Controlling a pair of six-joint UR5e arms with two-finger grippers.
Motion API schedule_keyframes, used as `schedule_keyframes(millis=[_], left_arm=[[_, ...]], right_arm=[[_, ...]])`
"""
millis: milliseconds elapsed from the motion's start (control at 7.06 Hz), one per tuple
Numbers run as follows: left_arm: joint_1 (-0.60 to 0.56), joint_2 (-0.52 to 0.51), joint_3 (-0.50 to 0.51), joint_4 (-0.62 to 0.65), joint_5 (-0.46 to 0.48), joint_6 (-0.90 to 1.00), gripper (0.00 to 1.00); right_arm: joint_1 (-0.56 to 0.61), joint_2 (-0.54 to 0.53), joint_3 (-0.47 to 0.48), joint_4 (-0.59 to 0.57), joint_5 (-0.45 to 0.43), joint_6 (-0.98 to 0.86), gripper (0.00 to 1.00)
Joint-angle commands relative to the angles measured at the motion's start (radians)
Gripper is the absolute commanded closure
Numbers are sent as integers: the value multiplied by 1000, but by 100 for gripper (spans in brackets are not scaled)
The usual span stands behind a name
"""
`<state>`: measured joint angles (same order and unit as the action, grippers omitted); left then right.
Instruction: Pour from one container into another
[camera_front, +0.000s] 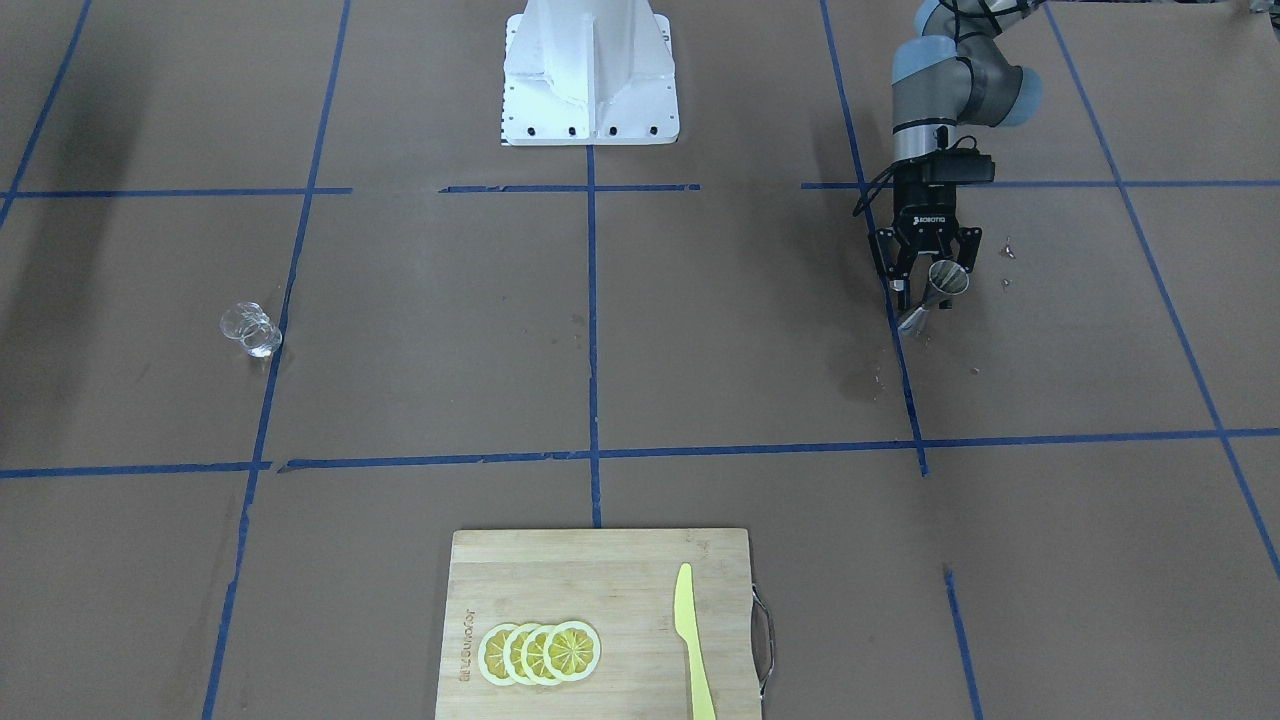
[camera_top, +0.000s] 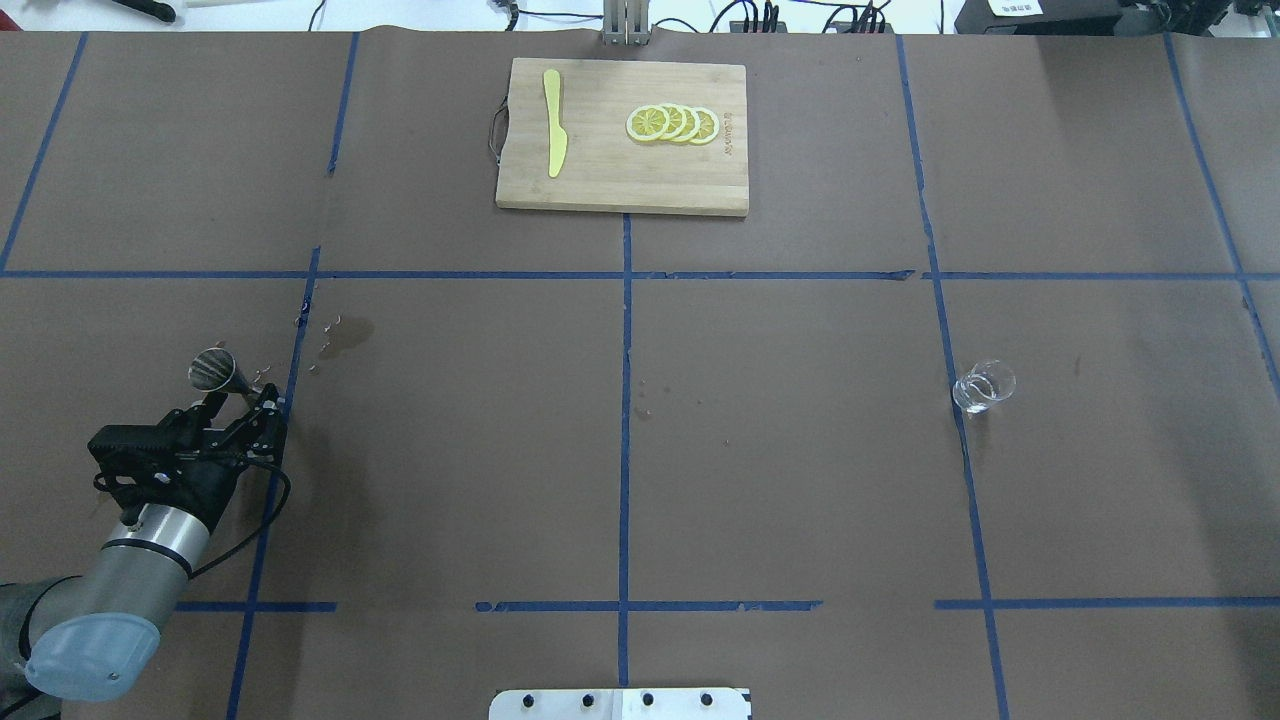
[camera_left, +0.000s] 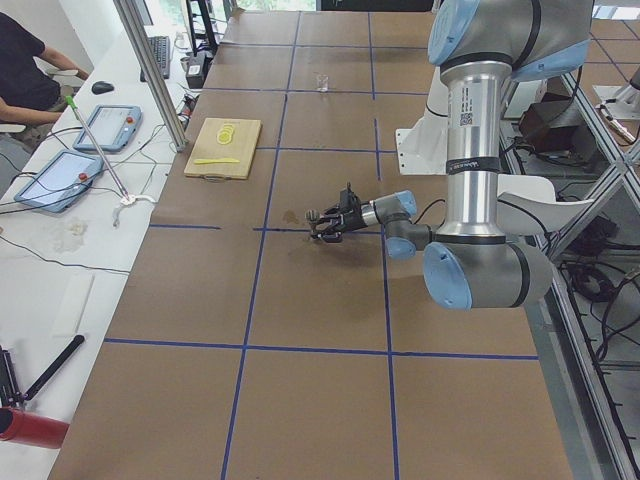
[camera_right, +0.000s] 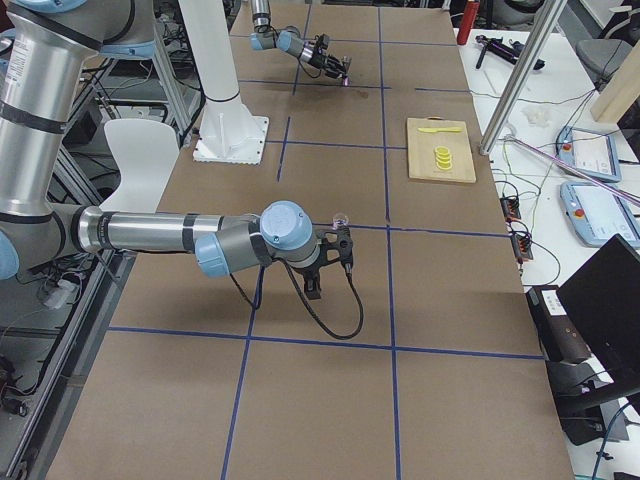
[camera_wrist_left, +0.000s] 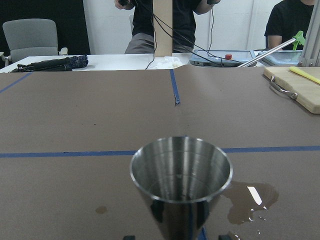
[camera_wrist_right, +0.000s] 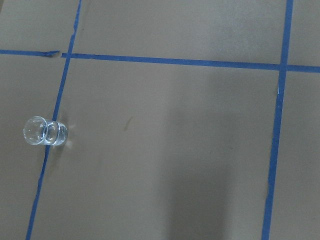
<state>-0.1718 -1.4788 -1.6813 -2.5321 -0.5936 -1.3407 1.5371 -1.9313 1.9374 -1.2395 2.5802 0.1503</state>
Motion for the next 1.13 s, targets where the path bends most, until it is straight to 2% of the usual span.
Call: schedule_keyframes(millis=[0,283,425,567,992], left_arm=[[0,0,-4,-1,0,0,71],[-3,0,-11,-2,2,0,93],[-6,2,-12,-7,6,0,100],[-6,0,-14,-8,49,0,100],[-6,2,-1,-66,73,0,100]], right_arm=[[0,0,0,6,-2,0,0],[0,0,0,6,-2,0,0],[0,0,0,6,-3,0,0],[0,0,-2,6,-3,0,0],[0,0,-3,6,-3,0,0]])
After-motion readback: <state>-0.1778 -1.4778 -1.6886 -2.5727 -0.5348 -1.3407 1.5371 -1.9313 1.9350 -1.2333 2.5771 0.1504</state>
